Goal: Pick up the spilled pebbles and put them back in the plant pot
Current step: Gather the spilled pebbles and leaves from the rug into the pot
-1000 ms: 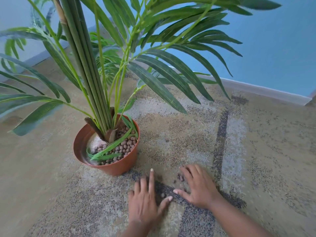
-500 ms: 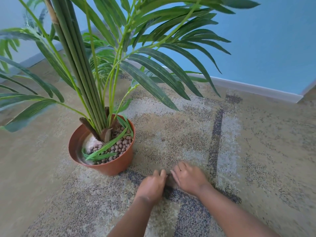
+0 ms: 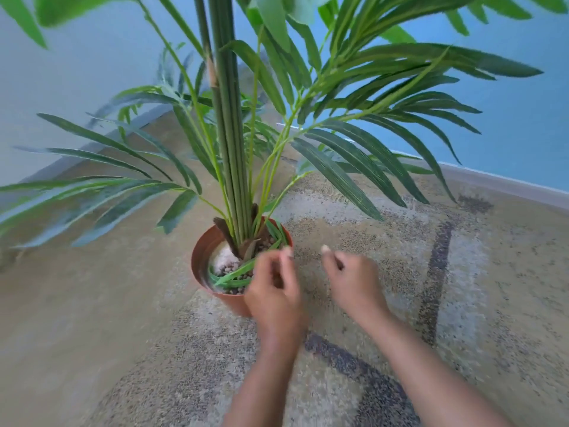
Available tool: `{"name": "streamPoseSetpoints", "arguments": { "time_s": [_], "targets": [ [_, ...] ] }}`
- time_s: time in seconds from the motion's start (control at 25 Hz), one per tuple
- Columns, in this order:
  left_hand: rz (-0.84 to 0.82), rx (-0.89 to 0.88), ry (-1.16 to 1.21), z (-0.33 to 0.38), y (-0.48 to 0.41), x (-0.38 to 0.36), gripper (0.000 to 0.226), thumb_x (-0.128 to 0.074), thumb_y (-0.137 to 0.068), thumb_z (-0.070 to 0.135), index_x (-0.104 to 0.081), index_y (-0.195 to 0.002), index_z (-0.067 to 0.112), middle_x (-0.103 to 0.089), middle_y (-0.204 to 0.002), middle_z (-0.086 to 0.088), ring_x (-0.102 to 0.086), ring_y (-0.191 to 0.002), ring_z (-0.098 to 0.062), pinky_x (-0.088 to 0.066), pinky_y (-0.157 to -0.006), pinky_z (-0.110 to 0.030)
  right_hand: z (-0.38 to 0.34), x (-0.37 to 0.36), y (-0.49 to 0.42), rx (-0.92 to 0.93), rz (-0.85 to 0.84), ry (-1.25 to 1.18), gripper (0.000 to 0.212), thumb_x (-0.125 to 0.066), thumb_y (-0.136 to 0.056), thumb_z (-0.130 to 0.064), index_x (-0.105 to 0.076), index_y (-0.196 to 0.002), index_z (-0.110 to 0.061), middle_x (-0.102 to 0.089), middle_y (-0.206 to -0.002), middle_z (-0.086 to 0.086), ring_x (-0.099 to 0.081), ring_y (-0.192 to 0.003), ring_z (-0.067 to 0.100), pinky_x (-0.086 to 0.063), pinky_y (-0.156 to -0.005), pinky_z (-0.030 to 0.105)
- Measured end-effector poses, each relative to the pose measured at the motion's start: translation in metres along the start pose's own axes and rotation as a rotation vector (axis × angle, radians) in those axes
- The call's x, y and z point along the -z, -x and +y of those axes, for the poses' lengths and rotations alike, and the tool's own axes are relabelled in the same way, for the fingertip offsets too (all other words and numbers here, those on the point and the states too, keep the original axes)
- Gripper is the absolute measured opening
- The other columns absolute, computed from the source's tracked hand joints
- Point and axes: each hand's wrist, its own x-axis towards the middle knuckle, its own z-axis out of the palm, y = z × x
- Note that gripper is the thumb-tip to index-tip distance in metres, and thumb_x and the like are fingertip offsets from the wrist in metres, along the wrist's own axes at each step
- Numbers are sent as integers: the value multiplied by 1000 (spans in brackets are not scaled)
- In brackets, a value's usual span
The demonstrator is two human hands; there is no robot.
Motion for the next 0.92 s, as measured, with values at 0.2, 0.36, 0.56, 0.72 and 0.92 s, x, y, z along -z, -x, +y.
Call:
{"name": "streamPoseSetpoints", "arguments": {
  "time_s": [0.2, 0.36, 0.56, 0.72, 0.92],
  "targets": [
    [236, 161, -243, -26, -63, 58, 24, -55, -96, 26, -59, -76, 14, -55, -57, 6, -55, -54, -18, -35, -46, -28, -57, -56, -51, -219, -210, 117, 46, -44, -100, -26, -65, -76, 6, -63, -65, 10, -61, -51, 20, -55, -48, 29],
    [55, 163, -522, -58, -75, 55, 33, -49, -97, 28, -66, -78, 7, -62, -67, -9, -60, -68, -32, -34, -55, -31, -74, -72, -62, -289, -336, 230, 26, -50, -95, -15, -63, -97, 8, -66, -94, 18, -68, -81, 31, -54, -61, 32],
    [32, 171, -426, -53, -65, 41, 23, -53, -93, 25, -70, -102, 11, -74, -89, -9, -68, -80, -28, -53, -75, -34, -34, -39, -50, -237, -231, 64, 20, -53, -89, -5, -67, -80, 6, -72, -94, 21, -72, -75, 32, -62, -63, 43],
    [-51, -124, -256, -29, -3, 13, 8, -59, -92, 15, -66, -95, 13, -65, -85, 3, -60, -73, -13, -51, -68, -29, 58, 24, -3, -411, 49, 21, 13, -55, -94, -11, -67, -94, -16, -72, -104, 7, -70, -74, 13, -61, -66, 34],
    [-756, -164, -528, -71, 89, -32, 47, -37, -101, 39, -36, -144, 20, -39, -149, 5, -43, -133, -13, -38, -108, -35, 157, -1, 126, -353, -142, 668, 87, -25, -92, -69, -17, -151, -6, -15, -159, 15, -18, -146, 32, -15, -119, 48]
  ]
}}
